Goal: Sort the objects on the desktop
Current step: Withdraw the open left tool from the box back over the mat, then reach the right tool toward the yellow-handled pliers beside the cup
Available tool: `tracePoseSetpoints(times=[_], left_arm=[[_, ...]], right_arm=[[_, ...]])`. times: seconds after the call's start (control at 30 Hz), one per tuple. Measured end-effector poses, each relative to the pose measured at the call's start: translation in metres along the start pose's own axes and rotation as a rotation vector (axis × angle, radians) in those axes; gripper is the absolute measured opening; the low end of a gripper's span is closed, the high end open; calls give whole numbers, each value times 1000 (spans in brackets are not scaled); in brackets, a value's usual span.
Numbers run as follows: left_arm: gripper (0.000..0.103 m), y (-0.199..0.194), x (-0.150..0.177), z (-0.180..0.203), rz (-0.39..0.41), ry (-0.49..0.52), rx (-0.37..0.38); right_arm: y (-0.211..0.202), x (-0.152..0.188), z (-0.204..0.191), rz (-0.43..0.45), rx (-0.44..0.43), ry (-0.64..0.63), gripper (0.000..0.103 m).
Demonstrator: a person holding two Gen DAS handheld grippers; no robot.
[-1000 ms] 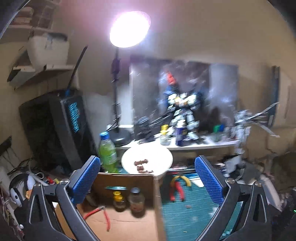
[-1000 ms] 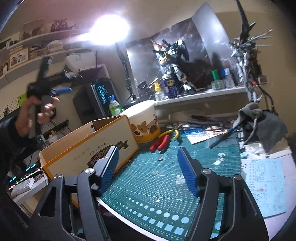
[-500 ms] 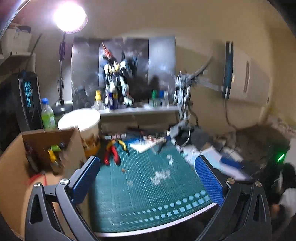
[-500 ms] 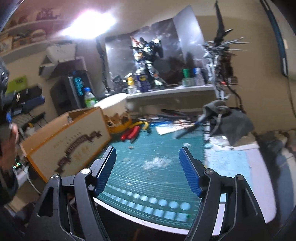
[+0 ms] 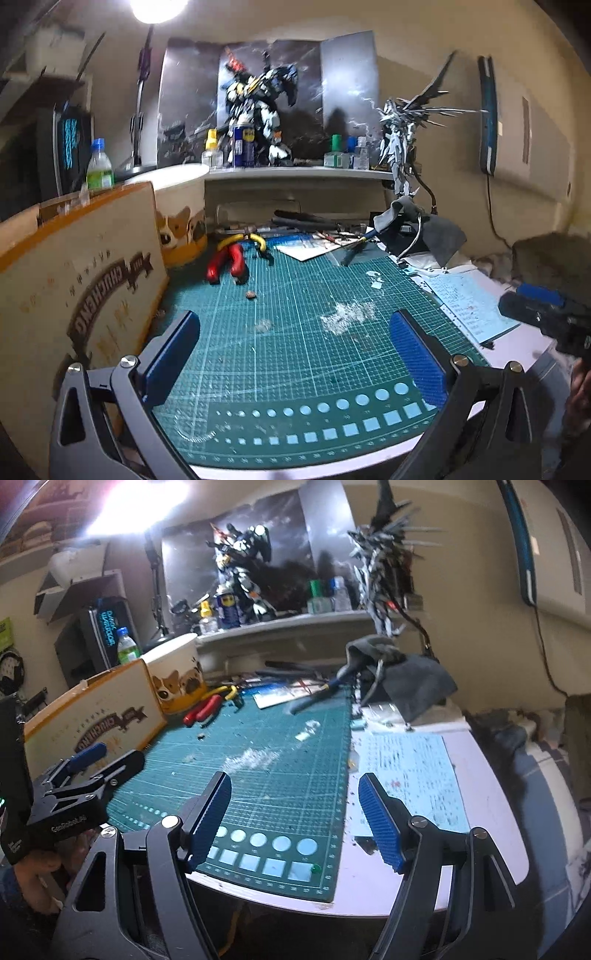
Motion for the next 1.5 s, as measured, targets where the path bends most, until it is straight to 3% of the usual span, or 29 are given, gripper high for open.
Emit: tracePoseSetpoints(times=[0.27,0.47,0.8,1.13,1.2,1.27,1.5], left_arm=[[103,1,-3,6,39,53,-20],[103,12,-7,-7,30,17,-37],[103,38,-13,-28,-1,-18,-67],[103,55,-7,-40,-62,-74,-43],[103,56,-5,-43,-68,-85,-46],[103,58,-4,-46,-72,-91,-51],[103,60,-2,-44,-87,-94,-36]], right_arm=[[28,-20,-8,-4,5,-47,69],[61,-49,-18,12,-6,-100,69],[154,-94,-37,-17,-44,-181,67],[251,-131,-63,-111,-60,-381,51],[266,-134,-69,-151,-104,-371,50],[280,-134,-80,-196,-202,-301,49],[324,-108,-128,-262,-242,-325,47]])
Point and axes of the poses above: each gripper's, at about its wrist camera, not at the fingertips, and y roughly the way its jaws point, z to its right, x to its underside, the point moved 2 cm from there along y, roughly the way its jaws point, and after that the axes turned 8 degrees about y, right-handed, at the moved point
